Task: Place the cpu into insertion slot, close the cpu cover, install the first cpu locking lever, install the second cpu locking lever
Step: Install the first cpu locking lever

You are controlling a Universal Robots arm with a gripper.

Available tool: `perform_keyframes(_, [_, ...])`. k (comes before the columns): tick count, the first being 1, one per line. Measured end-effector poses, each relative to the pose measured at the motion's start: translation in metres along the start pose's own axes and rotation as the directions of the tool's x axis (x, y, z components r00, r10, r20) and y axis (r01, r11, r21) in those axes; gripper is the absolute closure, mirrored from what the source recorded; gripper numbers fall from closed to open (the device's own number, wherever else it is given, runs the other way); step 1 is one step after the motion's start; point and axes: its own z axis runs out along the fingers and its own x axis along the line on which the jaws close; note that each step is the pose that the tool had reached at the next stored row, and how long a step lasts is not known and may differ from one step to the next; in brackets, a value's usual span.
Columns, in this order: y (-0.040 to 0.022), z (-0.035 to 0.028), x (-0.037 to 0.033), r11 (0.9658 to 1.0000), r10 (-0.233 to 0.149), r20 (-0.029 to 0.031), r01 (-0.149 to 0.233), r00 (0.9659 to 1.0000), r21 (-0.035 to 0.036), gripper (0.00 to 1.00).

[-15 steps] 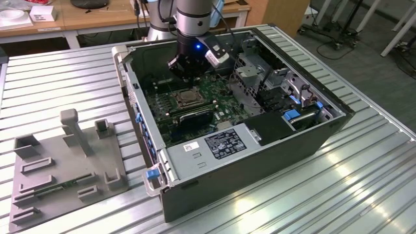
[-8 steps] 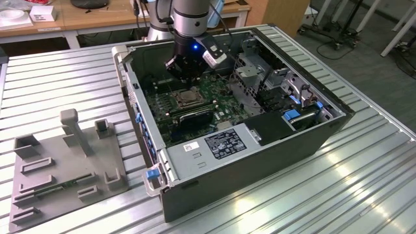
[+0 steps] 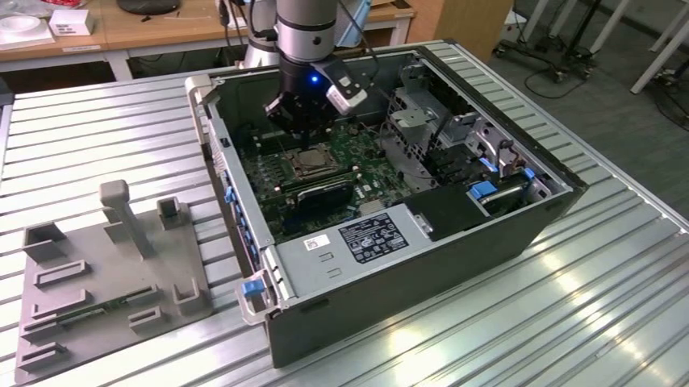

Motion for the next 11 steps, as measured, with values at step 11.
perform_keyframes(11, [-0.0006, -0.0004, 0.0115, 1.0, 0.0, 0.0007, 0.0, 1.0, 0.0, 0.89])
